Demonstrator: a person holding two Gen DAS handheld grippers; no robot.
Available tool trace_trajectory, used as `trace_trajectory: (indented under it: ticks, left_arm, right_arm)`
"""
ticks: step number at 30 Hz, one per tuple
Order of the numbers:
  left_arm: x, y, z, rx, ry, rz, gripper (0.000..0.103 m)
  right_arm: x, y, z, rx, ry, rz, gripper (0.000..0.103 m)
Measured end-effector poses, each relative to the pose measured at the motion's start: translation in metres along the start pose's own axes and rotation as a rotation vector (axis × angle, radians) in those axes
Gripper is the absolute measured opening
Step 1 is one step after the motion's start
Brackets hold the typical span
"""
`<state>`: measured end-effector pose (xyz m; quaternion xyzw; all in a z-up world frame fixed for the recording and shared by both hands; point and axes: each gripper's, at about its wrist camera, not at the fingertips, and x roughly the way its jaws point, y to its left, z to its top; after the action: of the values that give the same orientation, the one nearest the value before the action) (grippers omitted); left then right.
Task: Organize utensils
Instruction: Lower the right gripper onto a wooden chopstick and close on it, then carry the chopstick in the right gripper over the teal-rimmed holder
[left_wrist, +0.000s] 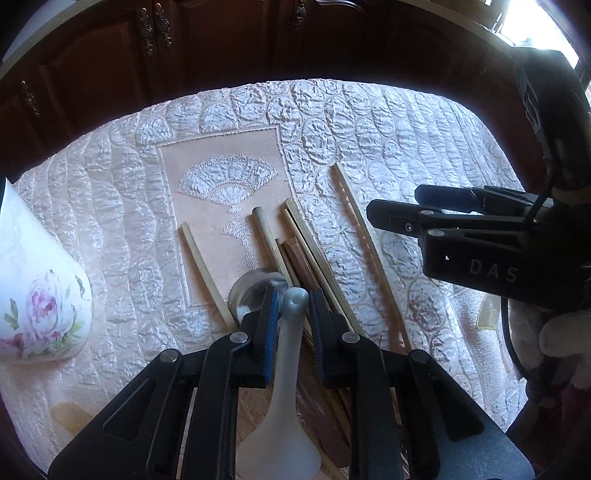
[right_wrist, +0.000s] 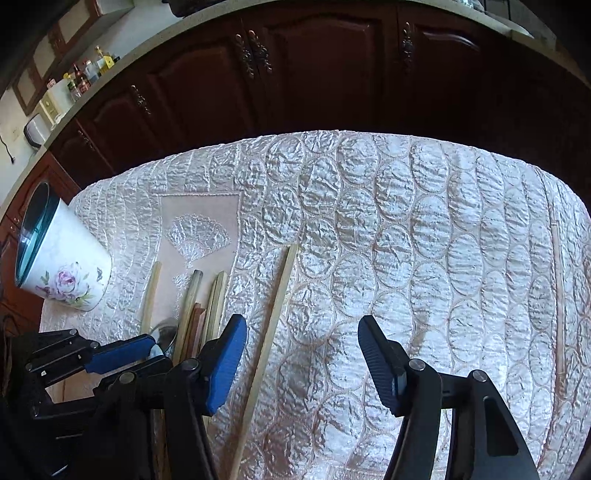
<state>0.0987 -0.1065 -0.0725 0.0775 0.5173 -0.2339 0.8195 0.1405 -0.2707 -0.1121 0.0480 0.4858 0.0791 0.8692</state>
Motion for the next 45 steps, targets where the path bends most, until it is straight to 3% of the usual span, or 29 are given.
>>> trace_trajectory:
  ticks: [6,12,14,23,45]
  left_arm:
    - [-0.012,0.011,-0.006,-0.036,-0.018,-0.017,0.013]
    - [-0.029,0.046,-0.010,-0.167,-0.038,-0.066,0.013]
    - [-0.034,0.055,-0.012,-0.203,-0.042,-0.079,0.013]
    - [-0.066,0.073,-0.024,-0.263,-0.081,-0.101,0.013]
    - [-0.173,0.062,-0.075,-0.237,-0.223,-0.101,0.012]
  right_arm:
    - [0.005,-0.005,0.004,0.013,0.010,0.001,0.062]
    - [0.017,-0.003,0.015,0.007,0.032,0.017,0.061]
    - [0.024,-0.001,0.019,0.016,0.040,0.027,0.042]
    - [0.049,0.010,0.037,0.038,0.069,0.069,0.006]
    - [-0.104,0.047,0.007,-0.095,-0.160,0.194,0.005]
